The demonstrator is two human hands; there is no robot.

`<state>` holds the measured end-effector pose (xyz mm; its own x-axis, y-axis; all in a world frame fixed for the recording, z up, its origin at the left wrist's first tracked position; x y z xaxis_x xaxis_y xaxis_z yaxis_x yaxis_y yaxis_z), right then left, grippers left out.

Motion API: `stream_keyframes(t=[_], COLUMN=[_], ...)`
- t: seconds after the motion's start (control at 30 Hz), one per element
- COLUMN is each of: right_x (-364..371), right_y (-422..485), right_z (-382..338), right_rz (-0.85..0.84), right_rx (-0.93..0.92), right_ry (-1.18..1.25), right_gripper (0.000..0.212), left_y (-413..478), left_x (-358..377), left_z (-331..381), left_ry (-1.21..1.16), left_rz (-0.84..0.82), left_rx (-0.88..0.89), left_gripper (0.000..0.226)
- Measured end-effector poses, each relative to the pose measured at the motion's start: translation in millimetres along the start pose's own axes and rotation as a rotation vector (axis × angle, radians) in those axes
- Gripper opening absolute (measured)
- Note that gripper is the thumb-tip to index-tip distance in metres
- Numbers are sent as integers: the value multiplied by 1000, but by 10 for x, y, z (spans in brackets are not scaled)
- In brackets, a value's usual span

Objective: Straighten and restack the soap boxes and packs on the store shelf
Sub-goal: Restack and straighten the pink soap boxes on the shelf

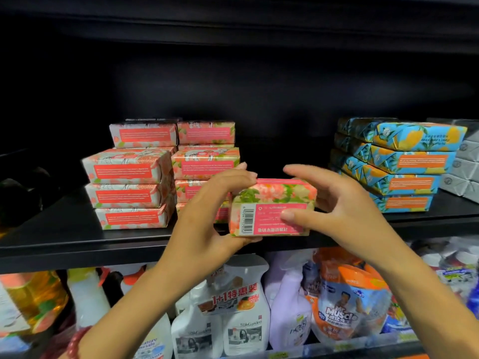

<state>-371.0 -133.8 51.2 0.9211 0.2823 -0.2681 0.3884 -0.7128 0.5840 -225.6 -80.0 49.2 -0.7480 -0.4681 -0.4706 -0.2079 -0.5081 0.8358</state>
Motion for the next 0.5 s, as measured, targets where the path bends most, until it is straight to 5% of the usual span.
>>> stream_keyframes(t=[0.13, 0.33, 0.5], right_x=[-13, 121, 194], right_y=[-34, -248, -274], right_z=[-170, -406, -312], right_rz=[32, 85, 3], right_rx=[-112, -549, -585], right_ry=[-53, -391, -374], right_gripper=[42, 30, 32], left_y=[2, -61, -109], left_x=[24, 116, 229], left_z=[-44, -367, -352], left_ry=[-38, -270, -423], left_rz=[-29, -148, -204], left_rx=[-55, -446, -458], left_gripper=[58, 64, 59])
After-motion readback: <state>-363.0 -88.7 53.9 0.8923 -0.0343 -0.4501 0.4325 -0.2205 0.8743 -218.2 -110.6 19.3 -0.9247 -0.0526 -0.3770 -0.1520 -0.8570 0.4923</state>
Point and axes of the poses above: each hand's wrist, its own y-axis towards the middle knuckle, its own x-axis out of the palm, z = x × y, the point moved 10 cm from there along y, towards the middle knuckle, and after that the axes turned 11 degrees about y, right-handed, at the moved point
